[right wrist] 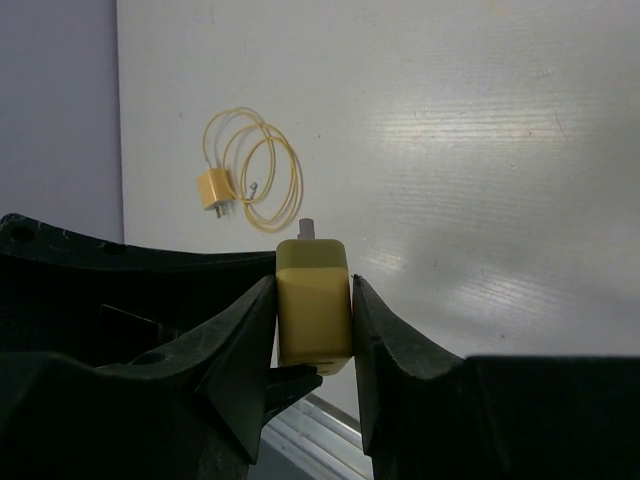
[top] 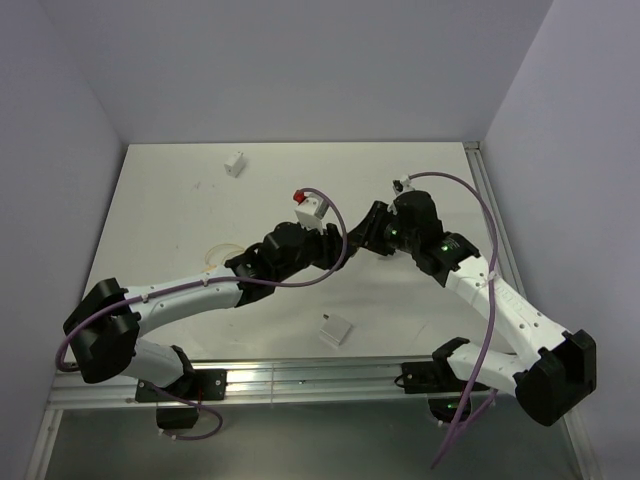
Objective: Insert the plug
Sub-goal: Adjust the plug.
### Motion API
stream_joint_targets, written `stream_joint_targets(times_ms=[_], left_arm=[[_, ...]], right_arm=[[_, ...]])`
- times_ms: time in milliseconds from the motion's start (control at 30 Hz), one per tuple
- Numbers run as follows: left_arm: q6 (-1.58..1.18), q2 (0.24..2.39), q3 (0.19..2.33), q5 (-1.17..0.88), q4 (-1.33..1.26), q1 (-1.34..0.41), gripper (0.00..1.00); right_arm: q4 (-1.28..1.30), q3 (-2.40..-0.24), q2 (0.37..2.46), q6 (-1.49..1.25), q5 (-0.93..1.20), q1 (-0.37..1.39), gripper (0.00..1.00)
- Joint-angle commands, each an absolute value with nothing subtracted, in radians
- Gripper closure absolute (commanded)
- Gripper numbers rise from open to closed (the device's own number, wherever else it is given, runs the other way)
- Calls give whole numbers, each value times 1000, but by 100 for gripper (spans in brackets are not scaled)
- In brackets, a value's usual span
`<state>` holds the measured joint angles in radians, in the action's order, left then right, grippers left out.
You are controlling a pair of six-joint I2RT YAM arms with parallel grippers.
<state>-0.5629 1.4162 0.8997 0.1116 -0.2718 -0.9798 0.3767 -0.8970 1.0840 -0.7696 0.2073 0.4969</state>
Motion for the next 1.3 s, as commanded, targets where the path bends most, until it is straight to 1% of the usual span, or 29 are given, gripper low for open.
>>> stream_joint_targets(times_ms=[0, 33, 67, 133, 167, 233, 267, 300, 367, 433, 567, 600, 633, 667, 700, 733, 800, 833, 933, 967, 1067, 1167, 1267], left_arm=[[-548, 1384, 951, 166, -298, -985, 100], [-545, 1385, 954, 163, -296, -985, 100], [-542, 1387, 956, 163, -296, -985, 100], [-543, 1385, 956, 169, -287, -986, 99], [-546, 1384, 954, 176, -284, -986, 86], [-546, 1367, 939, 176, -285, -986, 68], [-545, 1356, 931, 176, -285, -986, 46], [-543, 1333, 917, 176, -281, -985, 34], [-540, 1306, 911, 186, -235, -985, 17], [-540, 1249, 905, 190, -195, -983, 13], [-590, 1106, 842, 140, -114, -965, 11], [-598, 1041, 798, 76, -118, -959, 11], [-604, 1008, 773, 22, -126, -951, 15], [-624, 979, 750, -23, -136, -940, 17], [-640, 924, 703, -146, -176, -915, 17], [-670, 898, 678, -214, -204, -898, 18], [-696, 850, 640, -332, -247, -849, 19], [-701, 848, 638, -421, -262, -839, 20], [-698, 867, 664, -524, -255, -833, 21], [-698, 873, 669, -529, -256, -834, 21], [-693, 913, 680, -531, -255, -833, 21], [-701, 946, 677, -540, -271, -833, 22], [-724, 969, 667, -563, -320, -831, 25]], right_arm=[[374, -942, 1083, -782, 213, 523, 66], [373, -943, 1088, -778, 215, 526, 78], [373, -943, 1091, -776, 216, 526, 83], [373, -946, 1095, -775, 216, 528, 97], [379, -948, 1097, -772, 206, 528, 100], [383, -953, 1091, -767, 184, 528, 100], [388, -953, 1086, -762, 181, 528, 100], [391, -954, 1080, -746, 173, 528, 100], [408, -966, 1078, -715, 179, 525, 100], [440, -985, 1077, -654, 196, 512, 100], [445, -982, 1046, -563, 279, 471, 100], [440, -980, 1037, -533, 313, 459, 100], [416, -968, 1031, -516, 418, 447, 100], [396, -960, 1026, -499, 505, 416, 100], [384, -954, 1025, -468, 570, 402, 100], [370, -957, 1023, -451, 681, 393, 100], [361, -960, 1019, -410, 760, 393, 100], [342, -953, 1014, -407, 791, 393, 100], [298, -939, 993, -391, 906, 400, 100], [292, -939, 989, -388, 948, 403, 100], [290, -945, 983, -390, 933, 439, 100], [236, -923, 970, -420, 971, 445, 100], [244, -925, 966, -401, 992, 460, 100]])
